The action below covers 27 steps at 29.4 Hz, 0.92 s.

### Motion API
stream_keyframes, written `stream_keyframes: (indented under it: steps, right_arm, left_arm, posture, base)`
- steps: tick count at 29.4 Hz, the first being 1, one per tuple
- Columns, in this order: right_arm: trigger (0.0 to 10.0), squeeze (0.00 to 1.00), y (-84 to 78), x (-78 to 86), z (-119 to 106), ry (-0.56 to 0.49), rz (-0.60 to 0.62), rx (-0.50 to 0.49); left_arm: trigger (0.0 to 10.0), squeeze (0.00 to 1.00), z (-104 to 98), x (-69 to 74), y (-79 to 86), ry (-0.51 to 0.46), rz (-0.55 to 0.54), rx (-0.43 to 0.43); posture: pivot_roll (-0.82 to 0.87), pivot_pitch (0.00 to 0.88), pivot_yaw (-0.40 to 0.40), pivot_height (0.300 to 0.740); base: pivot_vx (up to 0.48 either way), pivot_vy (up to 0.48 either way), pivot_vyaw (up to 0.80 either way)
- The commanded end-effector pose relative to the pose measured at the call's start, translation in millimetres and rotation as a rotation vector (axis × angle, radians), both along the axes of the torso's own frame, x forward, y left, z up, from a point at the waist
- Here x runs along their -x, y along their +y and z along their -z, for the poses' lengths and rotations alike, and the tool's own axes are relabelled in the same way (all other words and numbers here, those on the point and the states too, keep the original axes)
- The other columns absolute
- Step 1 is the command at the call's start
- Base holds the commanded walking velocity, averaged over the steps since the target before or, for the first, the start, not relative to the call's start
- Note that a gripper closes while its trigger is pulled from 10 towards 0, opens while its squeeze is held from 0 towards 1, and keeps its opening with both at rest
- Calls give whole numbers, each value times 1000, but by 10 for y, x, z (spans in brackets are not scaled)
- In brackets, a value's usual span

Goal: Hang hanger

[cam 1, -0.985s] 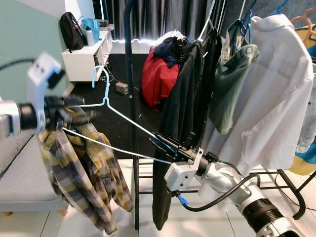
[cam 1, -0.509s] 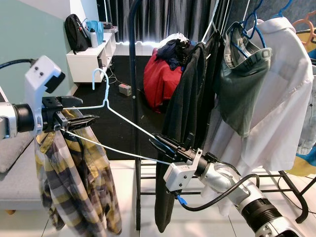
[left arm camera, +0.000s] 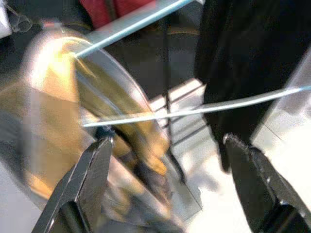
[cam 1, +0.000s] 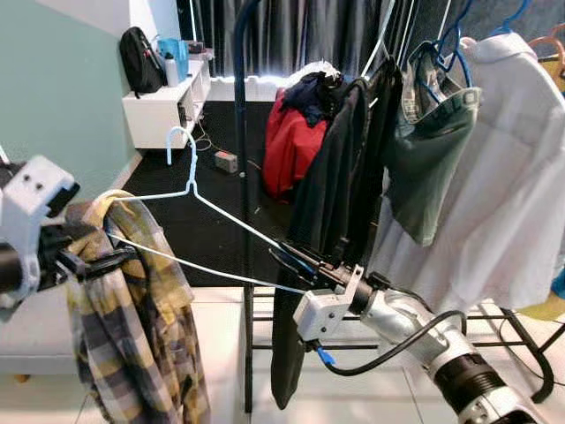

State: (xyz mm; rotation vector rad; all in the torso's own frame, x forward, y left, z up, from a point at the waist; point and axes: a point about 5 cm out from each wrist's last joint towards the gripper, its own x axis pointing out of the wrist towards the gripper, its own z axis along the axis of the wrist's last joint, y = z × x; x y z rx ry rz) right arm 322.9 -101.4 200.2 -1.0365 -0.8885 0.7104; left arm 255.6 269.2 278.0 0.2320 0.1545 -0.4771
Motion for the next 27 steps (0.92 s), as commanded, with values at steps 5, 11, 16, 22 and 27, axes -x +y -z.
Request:
stream_keyframes:
  steps: [5,11,16,22,27]
  right_arm:
    - [10000,0,6,2,-139,-50,-4,-96]
    - [10000,0,9,8,-136,-52,-7,-95]
    - [10000,0,7,10,-133,-51,-8,-96]
    - [10000,0,13,9,-140,-53,-10,-97]
    - [10000,0,21,7,-148,-55,-14,-99]
  left_arm:
    - [10000,1000,50,-37,42,-69,-137,83]
    - [10000,278,61,-91,-12,-189,-240,86]
    - [10000,0,130,-105,-121,-183,-220,99]
    - [10000,0,253,-160,-215,-173,-201,87]
    - [10000,0,343,-261,-236,-188,-220,92]
  posture:
    - [71,100,10,740]
    - [69,102,13,740]
    - [70,101,13,740]
    - [70,100,14,740]
    - [68,99,8,740]
  base:
    - [0,0,0]
    - [0,0,0]
    - [0,0,0]
    - [0,0,0]
    - [0,0,0]
